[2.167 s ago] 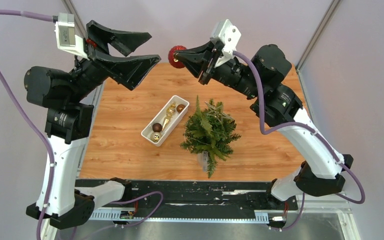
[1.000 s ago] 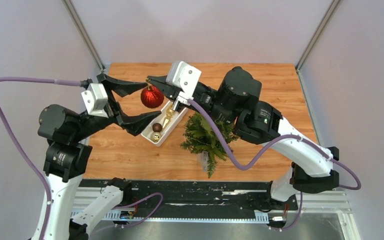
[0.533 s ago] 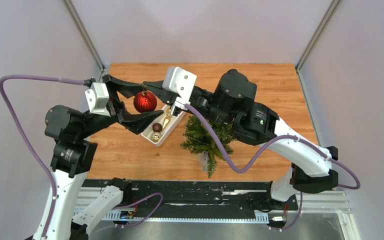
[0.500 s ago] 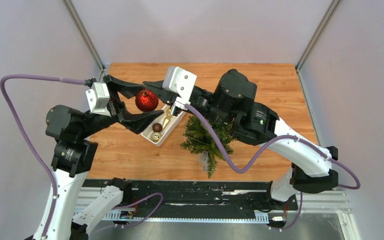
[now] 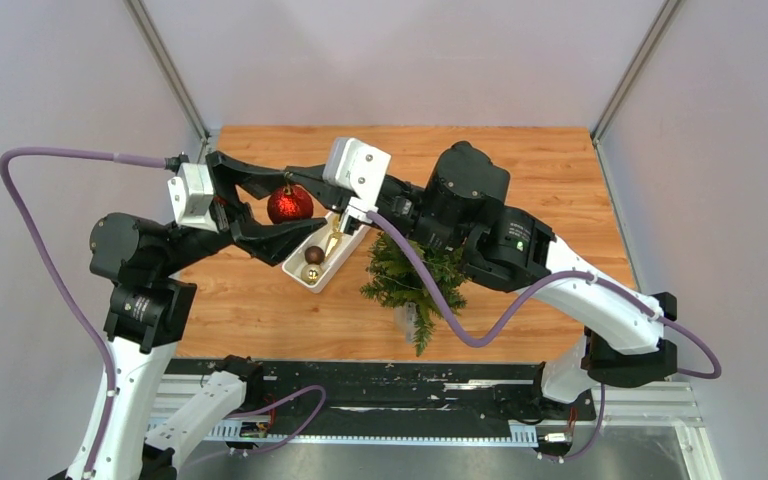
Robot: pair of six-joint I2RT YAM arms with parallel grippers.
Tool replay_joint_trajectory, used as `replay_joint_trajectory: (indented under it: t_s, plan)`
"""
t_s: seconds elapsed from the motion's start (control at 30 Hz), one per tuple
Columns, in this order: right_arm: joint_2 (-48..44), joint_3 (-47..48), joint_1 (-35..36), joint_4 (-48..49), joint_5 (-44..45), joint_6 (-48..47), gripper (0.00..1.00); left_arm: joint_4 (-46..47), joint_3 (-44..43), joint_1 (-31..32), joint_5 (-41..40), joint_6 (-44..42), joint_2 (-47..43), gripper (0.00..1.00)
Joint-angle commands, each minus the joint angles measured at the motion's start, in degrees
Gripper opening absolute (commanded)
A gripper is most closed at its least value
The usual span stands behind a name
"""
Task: Decorate the small christmas tree
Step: Adjust the decoration item.
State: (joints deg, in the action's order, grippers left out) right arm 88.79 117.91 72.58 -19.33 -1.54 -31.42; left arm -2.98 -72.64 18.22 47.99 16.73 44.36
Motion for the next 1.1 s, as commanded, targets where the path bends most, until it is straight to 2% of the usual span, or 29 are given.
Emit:
replay_joint_trajectory:
  t_s: [0.0, 0.23, 0.3, 0.37, 0.5, 0.57, 0.63, 0.67, 0.73, 0.87, 0.97, 1.07]
  plan:
    - [-2.6, -0.2, 0.3, 2.8, 0.1, 0.3, 0.00, 2.1, -1.2, -0.3, 1.2, 1.0, 0.1, 0.72]
    - [-3.8, -1.6, 0.3, 3.5, 0.5, 0.2, 0.00, 2.7, -0.8, -0.3, 1.8, 1.9, 0.3, 0.40]
    - [-4.3, -2.1, 0.3, 3.5, 0.9, -0.2, 0.00, 2.4, -0.9, -0.3, 1.6, 1.9, 0.4, 0.19]
    - [-5.2, -3.5, 0.3, 3.5, 0.7, -1.1, 0.00, 1.1, -1.1, -0.3, 1.5, 1.2, 0.4, 0.03]
    - [-9.2, -7.3, 0.3, 3.5, -1.2, -3.7, 0.00, -8.4, -3.1, -0.3, 0.2, -4.8, 1.2, 0.00]
    - [-11.2, -9.2, 0.3, 2.9, -3.2, -5.1, 0.02, -14.4, -4.1, -0.3, 0.0, -12.1, 1.7, 0.00]
    - [-13.0, -11.6, 0.3, 1.4, -6.7, -5.9, 0.34, -19.0, -4.8, -0.2, -0.2, -17.2, 1.8, 0.00]
    - [-13.7, -12.5, 0.4, 0.8, -8.0, -5.5, 0.45, -21.6, -5.3, -0.2, 0.0, -19.0, 1.9, 0.00]
    - [-14.6, -13.4, 0.4, -0.1, -9.1, -3.4, 0.60, -26.3, -6.7, 0.1, 0.7, -24.7, 2.3, 0.00]
    - [-17.0, -13.8, 0.4, -0.5, -6.2, 0.3, 0.76, -37.7, -9.0, 2.7, -1.6, -35.5, 4.0, 0.00]
    - [-19.7, -14.7, 0.4, 0.8, -1.1, 3.6, 0.81, -48.6, -11.7, 7.2, -4.9, -45.2, 6.6, 0.00]
    - [-22.3, -16.3, 0.4, 2.1, 6.5, 5.7, 0.86, -52.9, -12.2, 11.2, -8.8, -51.3, 7.6, 0.00]
